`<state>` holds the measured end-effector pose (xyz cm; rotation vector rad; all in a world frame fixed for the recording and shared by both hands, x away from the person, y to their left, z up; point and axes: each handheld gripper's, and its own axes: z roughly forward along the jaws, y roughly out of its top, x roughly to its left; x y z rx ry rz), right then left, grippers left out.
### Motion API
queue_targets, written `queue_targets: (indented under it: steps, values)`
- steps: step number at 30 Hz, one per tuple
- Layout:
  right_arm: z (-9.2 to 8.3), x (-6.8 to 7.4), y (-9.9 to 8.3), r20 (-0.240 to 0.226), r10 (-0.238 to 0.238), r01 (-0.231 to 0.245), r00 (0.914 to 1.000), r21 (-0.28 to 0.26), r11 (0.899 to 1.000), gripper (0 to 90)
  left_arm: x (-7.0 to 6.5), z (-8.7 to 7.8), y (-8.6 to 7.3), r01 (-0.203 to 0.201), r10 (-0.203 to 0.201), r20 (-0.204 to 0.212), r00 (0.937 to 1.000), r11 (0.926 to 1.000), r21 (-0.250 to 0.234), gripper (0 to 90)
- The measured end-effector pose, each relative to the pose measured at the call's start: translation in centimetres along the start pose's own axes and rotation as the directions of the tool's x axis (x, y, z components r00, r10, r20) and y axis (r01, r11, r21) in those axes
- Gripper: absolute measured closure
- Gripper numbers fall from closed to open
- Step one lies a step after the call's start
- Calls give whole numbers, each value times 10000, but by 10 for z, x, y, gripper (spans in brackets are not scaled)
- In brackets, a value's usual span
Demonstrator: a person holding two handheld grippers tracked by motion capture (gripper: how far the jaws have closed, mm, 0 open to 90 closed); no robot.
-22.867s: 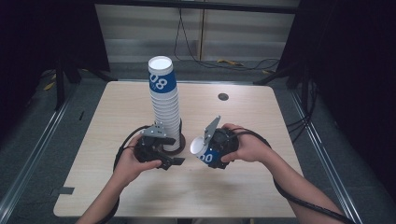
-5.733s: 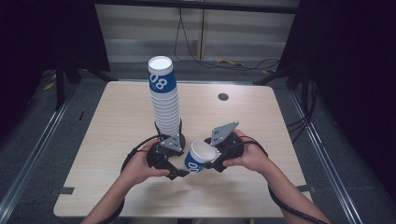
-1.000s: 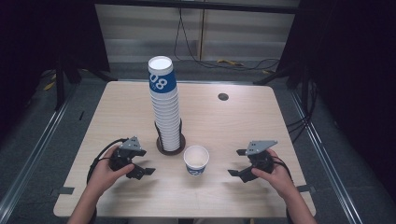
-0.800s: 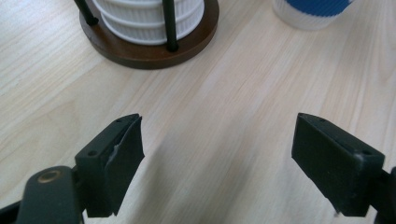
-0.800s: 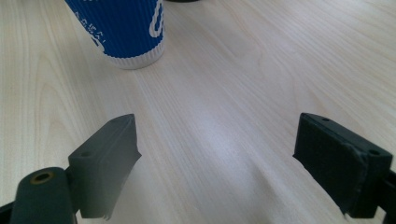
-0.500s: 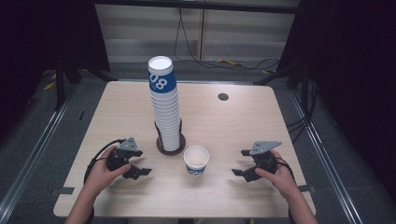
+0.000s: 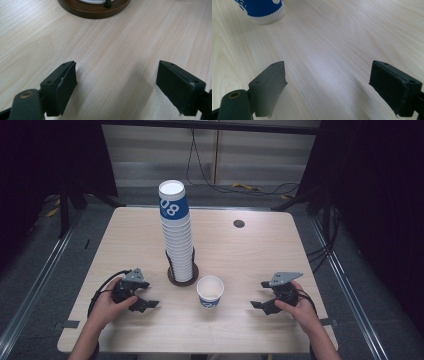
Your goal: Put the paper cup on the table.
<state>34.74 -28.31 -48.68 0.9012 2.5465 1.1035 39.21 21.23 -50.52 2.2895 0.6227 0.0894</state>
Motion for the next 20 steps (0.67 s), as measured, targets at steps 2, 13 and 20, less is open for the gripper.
queue_targets:
  steps: [2,13,20]
  values:
    - [1,0,-1,-17,37,-36,10000,29,10000,129,1,0,-1,-68,68,-43,10000,10000,6,165]
    - [7,-2,-8,189,-215,202,9996,649,9977,129,0,1,-3,-444,442,-171,9989,9989,-133,152]
    - [7,-4,-10,277,-125,110,9995,563,9984,123,-2,3,-3,-606,602,-274,9978,9980,-163,145]
